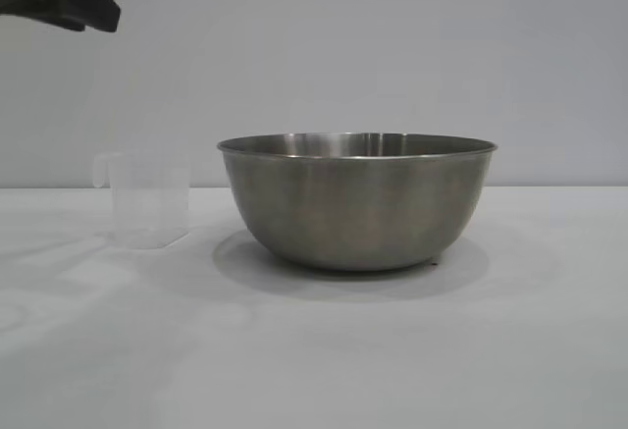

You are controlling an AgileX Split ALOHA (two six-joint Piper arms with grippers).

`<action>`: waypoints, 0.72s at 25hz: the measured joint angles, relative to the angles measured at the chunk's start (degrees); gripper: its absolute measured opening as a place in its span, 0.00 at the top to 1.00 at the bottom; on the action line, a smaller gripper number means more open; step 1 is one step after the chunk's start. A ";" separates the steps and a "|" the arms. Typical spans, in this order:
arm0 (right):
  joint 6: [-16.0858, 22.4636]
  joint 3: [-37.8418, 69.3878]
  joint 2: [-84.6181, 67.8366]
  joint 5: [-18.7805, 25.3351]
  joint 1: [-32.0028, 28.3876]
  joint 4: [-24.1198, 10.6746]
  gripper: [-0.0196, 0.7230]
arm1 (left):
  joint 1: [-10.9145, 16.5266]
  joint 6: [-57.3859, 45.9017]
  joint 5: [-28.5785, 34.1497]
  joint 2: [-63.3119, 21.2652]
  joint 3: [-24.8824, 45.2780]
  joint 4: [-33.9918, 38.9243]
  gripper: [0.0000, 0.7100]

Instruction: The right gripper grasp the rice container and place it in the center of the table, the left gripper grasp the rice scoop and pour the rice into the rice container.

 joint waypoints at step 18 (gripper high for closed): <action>0.00 0.00 0.00 0.00 0.00 0.00 0.21 | 0.00 0.27 37.30 -31.25 0.00 -7.13 0.70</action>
